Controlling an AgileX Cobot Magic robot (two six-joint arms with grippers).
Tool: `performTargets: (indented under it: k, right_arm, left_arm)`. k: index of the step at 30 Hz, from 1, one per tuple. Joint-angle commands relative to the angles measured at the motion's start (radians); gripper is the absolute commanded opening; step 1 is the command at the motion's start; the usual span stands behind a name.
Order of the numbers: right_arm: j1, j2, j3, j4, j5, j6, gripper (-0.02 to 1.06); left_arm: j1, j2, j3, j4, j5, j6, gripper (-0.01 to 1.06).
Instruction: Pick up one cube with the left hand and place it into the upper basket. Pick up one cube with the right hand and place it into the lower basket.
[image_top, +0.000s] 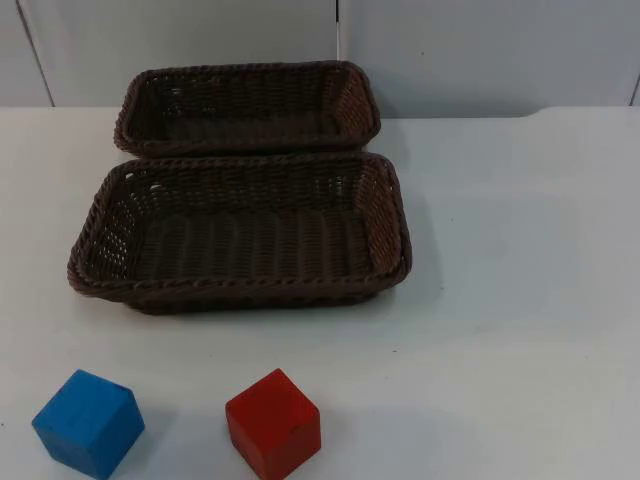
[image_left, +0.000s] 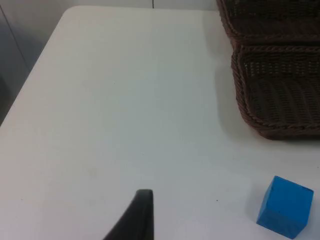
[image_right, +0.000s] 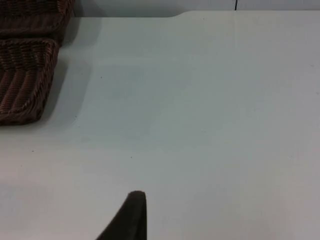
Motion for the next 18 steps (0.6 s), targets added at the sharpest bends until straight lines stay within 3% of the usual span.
performTargets:
  k: [1,18]
  right_arm:
    - [-0.006,-0.003,0.002,-0.003,-0.006,-0.002,1.05]
    - [-0.006,-0.003,0.002,-0.003,-0.006,-0.002,1.05]
  left_arm:
    - [0.003,-0.004,0.005,-0.012,-0.002,0.001,1.02]
    - [0.003,0.024,-0.040,-0.012,-0.019,0.016,1.00]
